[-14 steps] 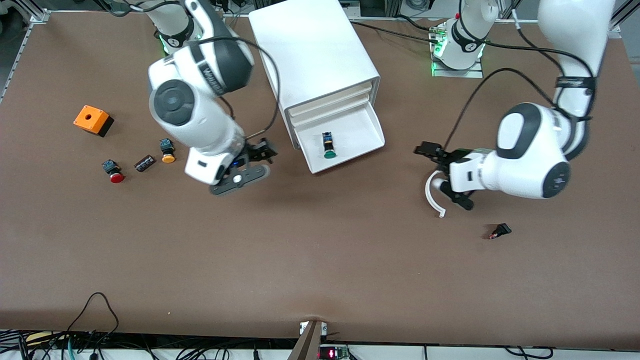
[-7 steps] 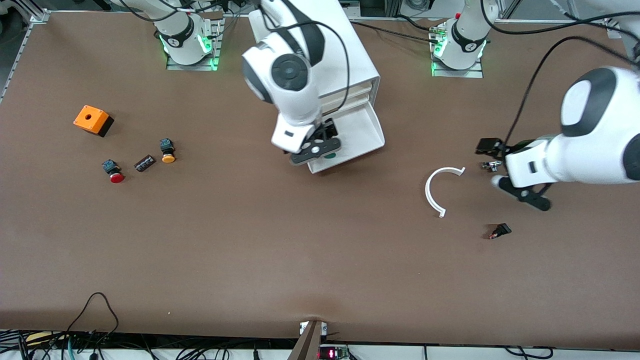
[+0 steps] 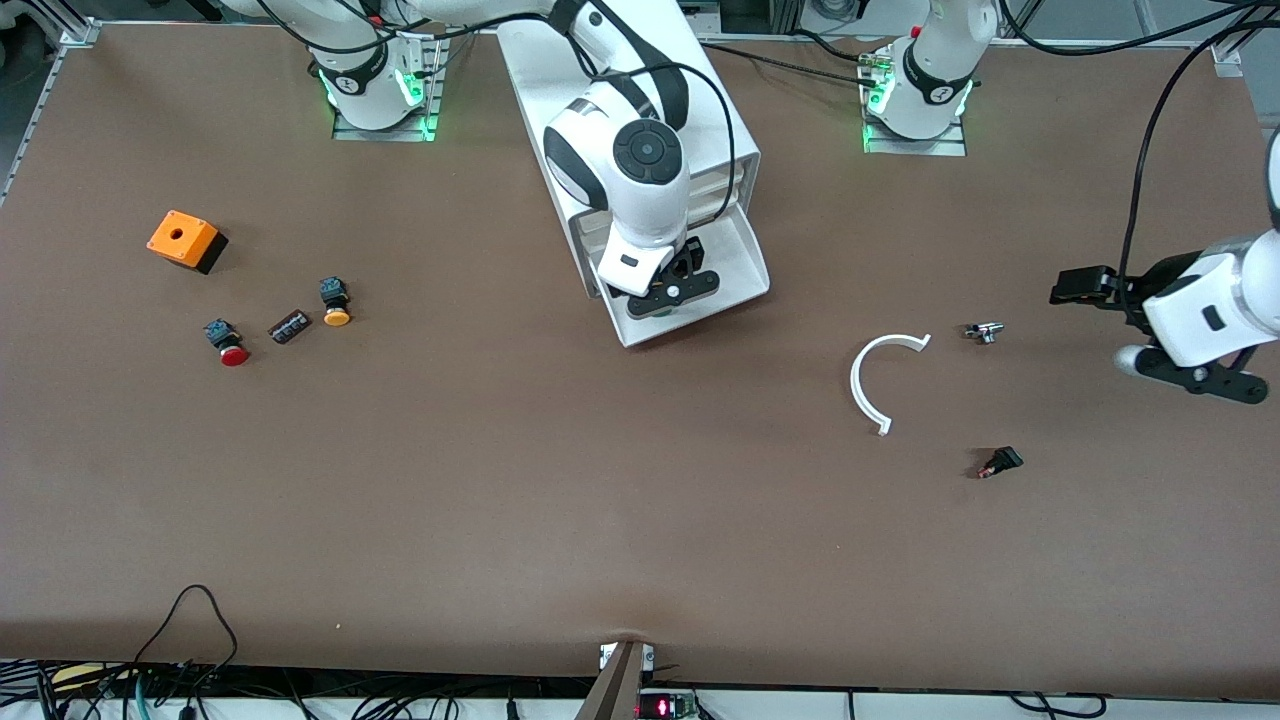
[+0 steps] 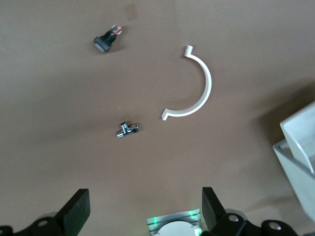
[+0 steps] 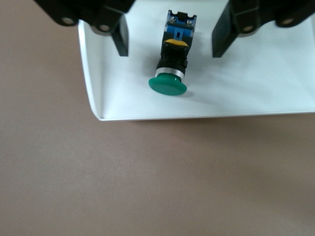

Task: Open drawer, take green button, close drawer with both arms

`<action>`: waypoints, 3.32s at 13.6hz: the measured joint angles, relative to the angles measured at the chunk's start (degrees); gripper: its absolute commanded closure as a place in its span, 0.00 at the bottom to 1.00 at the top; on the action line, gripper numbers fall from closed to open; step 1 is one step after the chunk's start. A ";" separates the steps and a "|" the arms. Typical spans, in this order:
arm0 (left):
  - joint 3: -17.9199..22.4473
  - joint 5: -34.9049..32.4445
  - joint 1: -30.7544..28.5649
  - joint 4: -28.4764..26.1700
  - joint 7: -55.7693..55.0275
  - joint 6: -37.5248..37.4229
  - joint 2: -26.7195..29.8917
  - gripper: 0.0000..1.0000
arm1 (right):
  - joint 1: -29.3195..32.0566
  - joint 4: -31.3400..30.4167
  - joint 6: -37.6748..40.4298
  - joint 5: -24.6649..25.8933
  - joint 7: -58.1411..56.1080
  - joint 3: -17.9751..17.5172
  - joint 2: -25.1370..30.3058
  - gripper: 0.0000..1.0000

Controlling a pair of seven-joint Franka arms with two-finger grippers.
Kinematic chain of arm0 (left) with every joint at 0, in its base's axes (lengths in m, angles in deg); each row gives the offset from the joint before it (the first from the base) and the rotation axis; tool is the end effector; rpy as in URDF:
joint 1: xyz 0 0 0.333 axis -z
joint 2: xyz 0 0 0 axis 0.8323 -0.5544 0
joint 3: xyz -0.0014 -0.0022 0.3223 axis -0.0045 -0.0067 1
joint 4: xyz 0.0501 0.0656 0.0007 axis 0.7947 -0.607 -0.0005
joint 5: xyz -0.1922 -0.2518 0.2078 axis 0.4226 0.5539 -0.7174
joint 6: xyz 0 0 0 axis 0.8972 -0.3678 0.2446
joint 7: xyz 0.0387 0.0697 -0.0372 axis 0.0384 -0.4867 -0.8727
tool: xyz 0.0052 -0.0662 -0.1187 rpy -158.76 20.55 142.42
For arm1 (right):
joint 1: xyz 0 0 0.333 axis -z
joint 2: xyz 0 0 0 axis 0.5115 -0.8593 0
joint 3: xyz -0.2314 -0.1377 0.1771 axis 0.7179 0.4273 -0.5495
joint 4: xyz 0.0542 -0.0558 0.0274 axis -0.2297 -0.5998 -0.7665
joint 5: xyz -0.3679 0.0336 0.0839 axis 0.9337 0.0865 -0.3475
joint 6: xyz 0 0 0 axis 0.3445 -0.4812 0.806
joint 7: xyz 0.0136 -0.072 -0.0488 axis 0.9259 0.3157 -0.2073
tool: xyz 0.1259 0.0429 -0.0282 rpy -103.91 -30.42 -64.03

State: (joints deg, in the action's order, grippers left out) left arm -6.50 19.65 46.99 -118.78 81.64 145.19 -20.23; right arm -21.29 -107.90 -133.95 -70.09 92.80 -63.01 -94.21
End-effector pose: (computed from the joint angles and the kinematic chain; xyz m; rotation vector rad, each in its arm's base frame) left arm 0.6036 0.0100 0.5056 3.0365 -0.2200 -0.4628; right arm 0.4608 0.5409 0.2922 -3.0811 -0.5457 0.0420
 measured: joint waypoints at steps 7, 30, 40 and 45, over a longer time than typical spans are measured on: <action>4.36 -0.11 5.93 -11.68 -9.57 7.40 8.80 0.00 | -0.71 0.00 -0.14 0.04 3.51 0.02 -2.52 0.49; -0.22 5.60 3.01 -30.02 -8.10 14.20 20.47 0.00 | 9.01 10.06 14.21 -1.97 -5.97 2.02 4.90 1.00; -13.22 3.65 16.51 -30.38 -50.80 40.52 1.45 0.00 | 34.55 9.34 25.37 -3.86 -46.26 2.45 9.47 1.00; -12.93 -4.90 19.75 -28.42 -67.16 48.11 -8.34 0.00 | 40.17 1.79 12.22 -2.69 -58.02 2.52 6.73 1.00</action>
State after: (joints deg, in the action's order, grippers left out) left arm -19.43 14.75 66.74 -147.20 14.48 193.30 -28.57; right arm 18.88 -106.11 -121.73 -72.78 34.78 -60.49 -87.49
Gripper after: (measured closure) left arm 0.000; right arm 0.674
